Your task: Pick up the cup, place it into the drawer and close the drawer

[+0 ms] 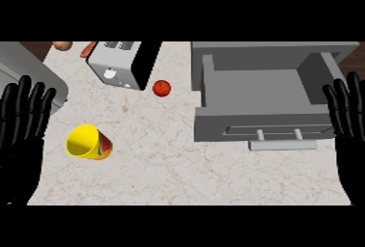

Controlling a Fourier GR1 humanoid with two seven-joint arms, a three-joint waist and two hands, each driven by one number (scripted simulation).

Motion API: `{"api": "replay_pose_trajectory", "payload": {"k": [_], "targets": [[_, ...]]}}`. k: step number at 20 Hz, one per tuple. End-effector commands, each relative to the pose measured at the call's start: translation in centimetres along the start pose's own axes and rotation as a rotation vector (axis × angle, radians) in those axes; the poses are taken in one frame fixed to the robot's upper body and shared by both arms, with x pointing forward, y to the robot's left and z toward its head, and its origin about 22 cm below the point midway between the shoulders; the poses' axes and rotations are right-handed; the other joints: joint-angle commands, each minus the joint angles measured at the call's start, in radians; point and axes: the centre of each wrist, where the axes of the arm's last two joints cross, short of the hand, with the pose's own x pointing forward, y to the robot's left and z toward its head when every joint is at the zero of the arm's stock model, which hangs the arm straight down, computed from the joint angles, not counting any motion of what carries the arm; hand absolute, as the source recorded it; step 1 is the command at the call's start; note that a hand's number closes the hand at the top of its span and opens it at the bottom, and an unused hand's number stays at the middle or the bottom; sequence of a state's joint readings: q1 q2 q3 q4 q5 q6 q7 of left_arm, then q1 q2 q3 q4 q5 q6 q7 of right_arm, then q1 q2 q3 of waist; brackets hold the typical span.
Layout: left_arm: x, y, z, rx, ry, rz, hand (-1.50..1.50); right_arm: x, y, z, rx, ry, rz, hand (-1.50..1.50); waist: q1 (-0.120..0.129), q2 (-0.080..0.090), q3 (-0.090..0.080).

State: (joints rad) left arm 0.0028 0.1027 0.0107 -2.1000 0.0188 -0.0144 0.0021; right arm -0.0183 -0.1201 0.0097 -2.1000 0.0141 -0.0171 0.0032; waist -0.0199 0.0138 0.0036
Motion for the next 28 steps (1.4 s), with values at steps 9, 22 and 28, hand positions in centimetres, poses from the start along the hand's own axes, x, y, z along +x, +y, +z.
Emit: {"api": "replay_pose_trajectory", "payload": {"k": [9,22,28], "targets": [[-4.2,7.7,-0.2,-0.329,0.192,0.382,-1.5,-0.9,0.3,-0.5,0.144,0.115,-0.057,-1.5,0.021,-0.007,-0.005],[-13.0,13.9,0.1,-0.314,0.323,0.35,-1.5,-3.5,0.0,-2.8,0.168,0.119,-0.074,-1.5,0.015,-0.011,-0.004],[-16.7,14.6,0.4,-0.29,0.403,0.283,-1.5,-2.0,-0.6,-3.4,0.187,0.105,-0.061,-1.5,0.005,-0.01,-0.005]]}}
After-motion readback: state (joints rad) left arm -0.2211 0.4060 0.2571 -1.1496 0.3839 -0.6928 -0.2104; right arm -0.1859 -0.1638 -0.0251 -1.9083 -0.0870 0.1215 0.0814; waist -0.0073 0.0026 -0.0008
